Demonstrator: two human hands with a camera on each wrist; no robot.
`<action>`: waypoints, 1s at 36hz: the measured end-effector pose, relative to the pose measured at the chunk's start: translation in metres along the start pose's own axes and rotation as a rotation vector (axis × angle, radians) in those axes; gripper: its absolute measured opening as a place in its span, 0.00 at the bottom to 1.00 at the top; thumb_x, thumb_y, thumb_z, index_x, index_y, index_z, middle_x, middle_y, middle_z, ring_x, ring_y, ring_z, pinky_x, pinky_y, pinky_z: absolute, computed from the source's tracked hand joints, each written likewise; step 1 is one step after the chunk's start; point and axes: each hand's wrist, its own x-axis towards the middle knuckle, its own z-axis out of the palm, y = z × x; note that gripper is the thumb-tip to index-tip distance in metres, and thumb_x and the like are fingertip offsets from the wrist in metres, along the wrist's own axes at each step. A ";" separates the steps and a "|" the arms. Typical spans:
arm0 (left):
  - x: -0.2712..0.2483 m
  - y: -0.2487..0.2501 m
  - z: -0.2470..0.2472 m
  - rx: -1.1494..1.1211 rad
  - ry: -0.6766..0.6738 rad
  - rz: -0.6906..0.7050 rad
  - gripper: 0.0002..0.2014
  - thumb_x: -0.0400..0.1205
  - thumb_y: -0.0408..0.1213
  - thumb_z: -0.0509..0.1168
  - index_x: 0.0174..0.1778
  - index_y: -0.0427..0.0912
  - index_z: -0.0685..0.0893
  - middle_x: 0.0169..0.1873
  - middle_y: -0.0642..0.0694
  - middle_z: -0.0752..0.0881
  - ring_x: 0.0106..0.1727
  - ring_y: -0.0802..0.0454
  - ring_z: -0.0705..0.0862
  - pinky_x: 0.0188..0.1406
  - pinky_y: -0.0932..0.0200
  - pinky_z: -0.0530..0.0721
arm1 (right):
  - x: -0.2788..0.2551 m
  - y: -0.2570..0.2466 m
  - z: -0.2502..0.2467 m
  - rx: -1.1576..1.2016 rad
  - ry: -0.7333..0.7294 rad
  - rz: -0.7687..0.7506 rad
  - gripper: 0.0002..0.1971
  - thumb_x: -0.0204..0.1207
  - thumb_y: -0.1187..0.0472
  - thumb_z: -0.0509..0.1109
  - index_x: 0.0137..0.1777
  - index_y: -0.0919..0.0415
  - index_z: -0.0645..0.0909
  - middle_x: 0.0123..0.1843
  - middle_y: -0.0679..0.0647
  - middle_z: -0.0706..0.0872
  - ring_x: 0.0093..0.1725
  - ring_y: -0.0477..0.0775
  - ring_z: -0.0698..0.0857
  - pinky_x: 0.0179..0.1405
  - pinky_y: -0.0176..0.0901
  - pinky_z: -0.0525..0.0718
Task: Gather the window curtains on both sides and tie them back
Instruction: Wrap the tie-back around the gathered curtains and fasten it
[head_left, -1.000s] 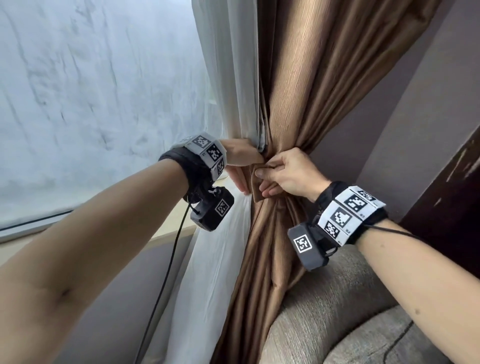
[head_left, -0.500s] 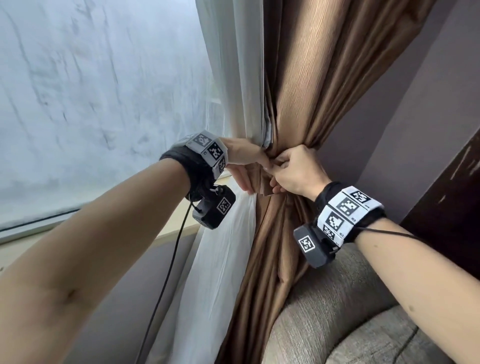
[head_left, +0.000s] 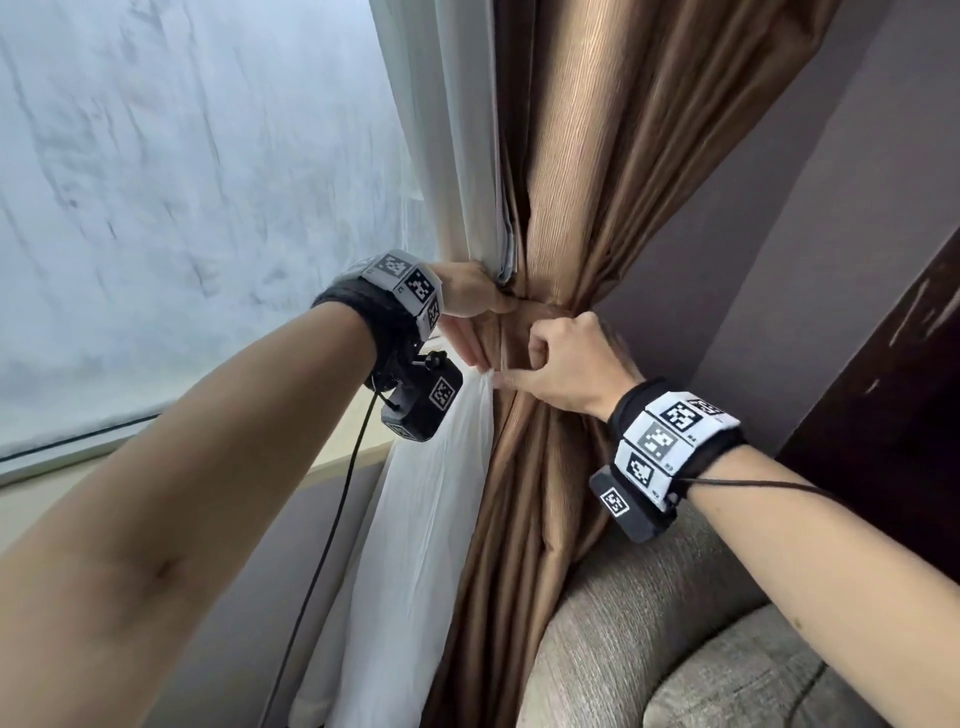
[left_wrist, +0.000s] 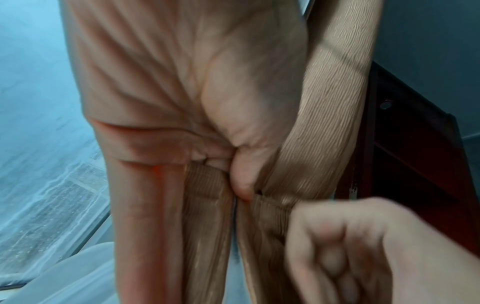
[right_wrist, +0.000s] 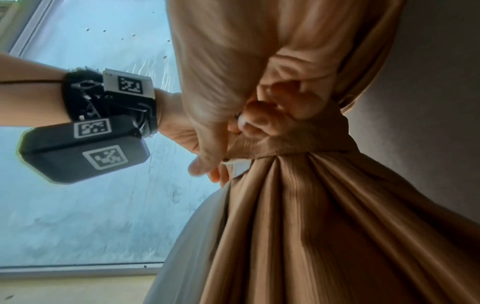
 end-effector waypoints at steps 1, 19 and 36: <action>0.001 0.000 0.001 0.001 -0.003 -0.001 0.21 0.89 0.39 0.54 0.61 0.21 0.77 0.46 0.23 0.88 0.45 0.35 0.91 0.50 0.44 0.90 | -0.001 -0.003 -0.001 -0.037 0.015 -0.027 0.23 0.65 0.31 0.71 0.36 0.52 0.79 0.44 0.55 0.88 0.49 0.59 0.85 0.51 0.49 0.82; 0.002 -0.010 0.003 0.138 0.115 0.046 0.23 0.85 0.49 0.60 0.54 0.28 0.84 0.42 0.30 0.90 0.39 0.40 0.91 0.43 0.51 0.91 | 0.017 -0.030 0.028 -0.033 -0.104 -0.076 0.18 0.81 0.48 0.65 0.57 0.64 0.82 0.58 0.67 0.85 0.60 0.69 0.83 0.56 0.53 0.80; -0.091 -0.003 -0.013 0.319 0.545 0.352 0.10 0.83 0.39 0.67 0.42 0.36 0.86 0.38 0.44 0.90 0.33 0.52 0.91 0.29 0.57 0.90 | 0.004 -0.058 0.030 0.195 -0.254 -0.149 0.18 0.74 0.54 0.67 0.24 0.62 0.78 0.28 0.54 0.86 0.38 0.55 0.87 0.46 0.44 0.85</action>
